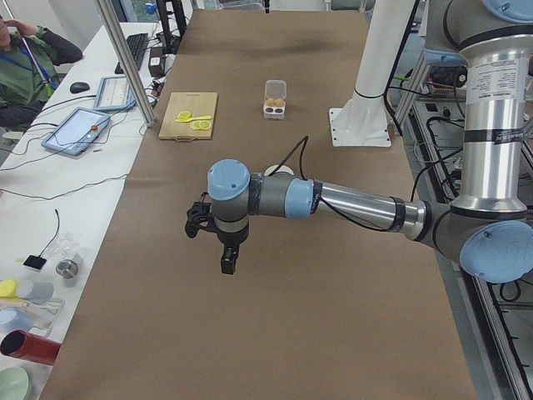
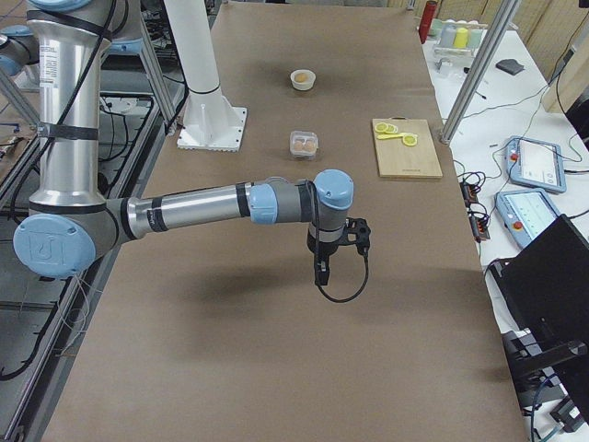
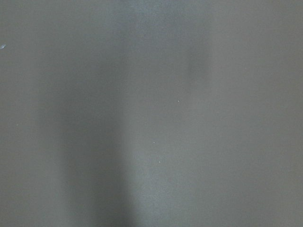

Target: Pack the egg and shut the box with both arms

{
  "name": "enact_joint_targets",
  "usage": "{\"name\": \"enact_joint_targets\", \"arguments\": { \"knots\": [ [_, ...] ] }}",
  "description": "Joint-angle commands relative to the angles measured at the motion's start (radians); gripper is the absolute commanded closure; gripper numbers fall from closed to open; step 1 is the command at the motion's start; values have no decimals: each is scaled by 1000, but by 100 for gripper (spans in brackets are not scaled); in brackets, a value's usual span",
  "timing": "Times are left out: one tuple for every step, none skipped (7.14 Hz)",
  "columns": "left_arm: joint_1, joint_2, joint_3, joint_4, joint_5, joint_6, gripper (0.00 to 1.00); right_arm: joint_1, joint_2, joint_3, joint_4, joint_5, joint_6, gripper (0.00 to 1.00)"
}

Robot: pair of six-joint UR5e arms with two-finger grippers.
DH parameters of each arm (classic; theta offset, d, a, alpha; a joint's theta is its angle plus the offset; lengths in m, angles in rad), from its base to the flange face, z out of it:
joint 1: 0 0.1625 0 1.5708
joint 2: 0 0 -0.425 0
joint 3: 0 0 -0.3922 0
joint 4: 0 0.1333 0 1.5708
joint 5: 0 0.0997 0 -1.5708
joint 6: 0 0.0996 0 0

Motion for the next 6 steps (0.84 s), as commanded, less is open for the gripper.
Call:
{"name": "enact_joint_targets", "arguments": {
  "knots": [
    [0,-5,-2,0,0,-1,2,0,0,0,0,0,0,0],
    [0,-23,1,3,-15,-1,2,-1,0,0,0,0,2,0],
    [0,-48,-3,3,-26,1,2,-3,3,3,0,2,3,0],
    [0,-63,-5,0,-26,8,2,-12,12,0,0,32,3,0],
    [5,-89,4,-43,-26,1,2,-37,27,-3,3,44,-3,0],
    [36,-100,18,-87,-26,-4,2,-49,53,-6,29,43,1,0]
  ]
}}
